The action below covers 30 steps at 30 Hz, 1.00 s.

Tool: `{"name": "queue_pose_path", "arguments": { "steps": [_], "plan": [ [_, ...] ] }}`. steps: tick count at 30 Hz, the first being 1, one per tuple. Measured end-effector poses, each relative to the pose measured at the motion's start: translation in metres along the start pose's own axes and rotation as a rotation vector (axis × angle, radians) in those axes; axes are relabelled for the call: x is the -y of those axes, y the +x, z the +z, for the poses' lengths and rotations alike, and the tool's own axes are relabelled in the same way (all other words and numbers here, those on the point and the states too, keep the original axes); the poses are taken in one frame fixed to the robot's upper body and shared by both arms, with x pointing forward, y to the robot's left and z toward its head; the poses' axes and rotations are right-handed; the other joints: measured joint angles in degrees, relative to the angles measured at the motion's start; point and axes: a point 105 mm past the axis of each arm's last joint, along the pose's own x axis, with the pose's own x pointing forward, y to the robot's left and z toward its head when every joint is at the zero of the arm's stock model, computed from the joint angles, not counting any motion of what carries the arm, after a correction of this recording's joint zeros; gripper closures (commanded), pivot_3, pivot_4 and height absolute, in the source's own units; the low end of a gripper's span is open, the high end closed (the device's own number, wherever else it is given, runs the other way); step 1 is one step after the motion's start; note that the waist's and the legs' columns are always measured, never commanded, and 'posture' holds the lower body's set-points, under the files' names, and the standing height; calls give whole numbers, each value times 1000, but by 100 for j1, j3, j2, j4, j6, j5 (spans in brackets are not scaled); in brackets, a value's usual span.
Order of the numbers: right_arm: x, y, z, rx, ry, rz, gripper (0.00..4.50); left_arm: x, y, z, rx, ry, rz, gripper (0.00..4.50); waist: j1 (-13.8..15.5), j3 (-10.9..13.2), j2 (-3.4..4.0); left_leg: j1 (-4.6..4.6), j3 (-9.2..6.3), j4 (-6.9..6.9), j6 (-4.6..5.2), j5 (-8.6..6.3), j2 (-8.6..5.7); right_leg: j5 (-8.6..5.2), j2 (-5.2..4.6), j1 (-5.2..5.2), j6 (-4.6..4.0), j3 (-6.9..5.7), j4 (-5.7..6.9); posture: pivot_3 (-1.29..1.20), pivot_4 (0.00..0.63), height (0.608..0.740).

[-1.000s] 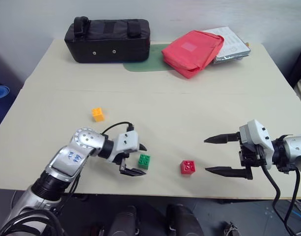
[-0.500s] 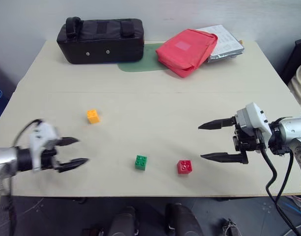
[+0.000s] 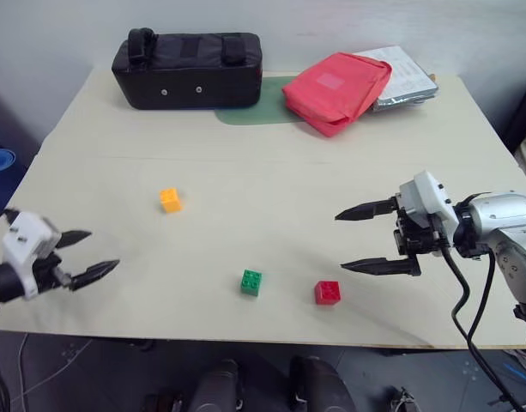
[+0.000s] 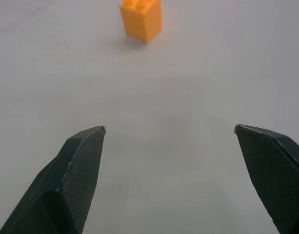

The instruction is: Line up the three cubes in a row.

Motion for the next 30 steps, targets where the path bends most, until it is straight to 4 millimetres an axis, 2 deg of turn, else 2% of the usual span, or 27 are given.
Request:
{"name": "queue_pose_path", "arguments": {
  "steps": [6, 9, 11, 14, 19, 23, 28, 30],
  "plan": [
    [-2, 1, -1, 4, 0, -24, 0, -26, 57, 39, 13, 120, -150, 21, -39, -2, -4, -16, 18, 6, 21, 9, -2, 4, 0, -8, 6, -54, 19, 0, 150, 740],
    [-5, 0, -4, 1, 8, -53, 0, -34, 81, 49, 2, 157, -178, 21, -51, -2, -5, -15, 59, 9, 30, 6, -2, 4, 1, -19, 9, -130, 26, 0, 150, 740],
    [-10, 1, -4, 0, 13, -69, 0, -34, 100, 53, -20, 178, -211, 21, -39, -1, -9, -15, 73, 15, 36, 3, -3, 5, -1, -21, 10, -201, 33, 0, 150, 740],
    [-16, -1, -2, 1, 14, -99, 0, -32, 120, 51, -75, 206, -240, 21, -27, 3, -16, -23, 80, 46, 54, -7, -3, 8, -3, -20, 16, -214, 38, 0, 150, 740],
    [-23, -6, -2, 0, 29, -150, 0, -35, 129, 48, -127, 222, -237, 21, -37, 13, -33, -35, 79, 99, 74, -19, 0, 26, -17, -12, 36, -206, 43, 0, 150, 740],
    [-26, -7, -1, 0, 33, -171, 0, -34, 134, 48, -144, 217, -244, 882, -21, 15, -37, -36, 76, 102, 78, -19, 0, 33, -30, -10, 35, -203, 39, 0, 150, 740],
    [-25, -7, 1, 3, 33, -192, 0, -33, 134, 48, -152, 205, -263, 2548, -8, 15, -38, -42, 72, 102, 76, -20, 1, 33, -28, -13, 35, -208, 36, 0, 150, 740],
    [-25, -7, 0, 1, 38, -198, 0, -32, 134, 49, -148, 200, -268, 3015, -3, 15, -38, -42, 72, 103, 76, -20, 1, 33, -27, -13, 35, -208, 36, 0, 150, 740]
  ]
}}
